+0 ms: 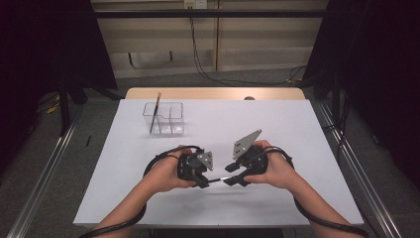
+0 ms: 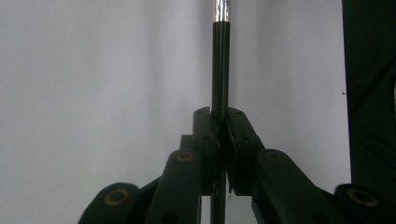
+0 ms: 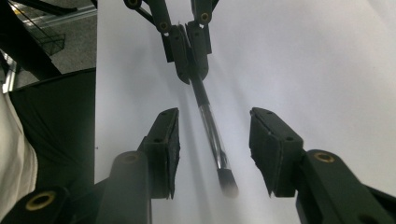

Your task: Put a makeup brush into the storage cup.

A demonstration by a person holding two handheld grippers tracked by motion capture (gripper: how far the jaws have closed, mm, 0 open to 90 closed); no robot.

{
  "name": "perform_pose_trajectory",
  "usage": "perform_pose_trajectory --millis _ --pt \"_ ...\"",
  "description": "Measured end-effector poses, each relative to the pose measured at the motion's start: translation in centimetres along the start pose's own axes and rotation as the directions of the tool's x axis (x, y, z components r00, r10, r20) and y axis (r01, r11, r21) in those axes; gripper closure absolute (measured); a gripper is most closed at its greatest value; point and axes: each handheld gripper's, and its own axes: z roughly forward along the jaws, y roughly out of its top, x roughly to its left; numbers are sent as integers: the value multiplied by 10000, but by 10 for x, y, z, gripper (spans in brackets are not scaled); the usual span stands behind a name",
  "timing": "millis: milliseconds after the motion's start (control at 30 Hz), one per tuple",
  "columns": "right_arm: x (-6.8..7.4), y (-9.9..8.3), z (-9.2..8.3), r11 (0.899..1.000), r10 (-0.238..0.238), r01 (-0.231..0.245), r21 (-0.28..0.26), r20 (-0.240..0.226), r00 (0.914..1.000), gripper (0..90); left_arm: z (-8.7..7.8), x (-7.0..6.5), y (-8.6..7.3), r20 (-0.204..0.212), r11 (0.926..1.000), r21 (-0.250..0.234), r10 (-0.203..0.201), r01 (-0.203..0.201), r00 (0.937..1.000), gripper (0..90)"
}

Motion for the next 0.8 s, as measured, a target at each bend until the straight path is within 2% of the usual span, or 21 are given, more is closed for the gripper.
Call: perform_pose_trajectory --millis 300,433,800 --pt "-2 -12 -3 9984 334 -321 -471 257 9991 319 -4 1 -3 -85 9997 -188 -186 185 9998 838" --pt "-3 -18 -5 9966 530 -511 -652 283 9982 265 -6 2 -4 -119 9996 -212 -191 188 9997 838" --pt "-5 -31 -9 9930 690 -620 -1001 677 9953 131 -10 2 -6 -209 9984 -469 -332 322 9992 838"
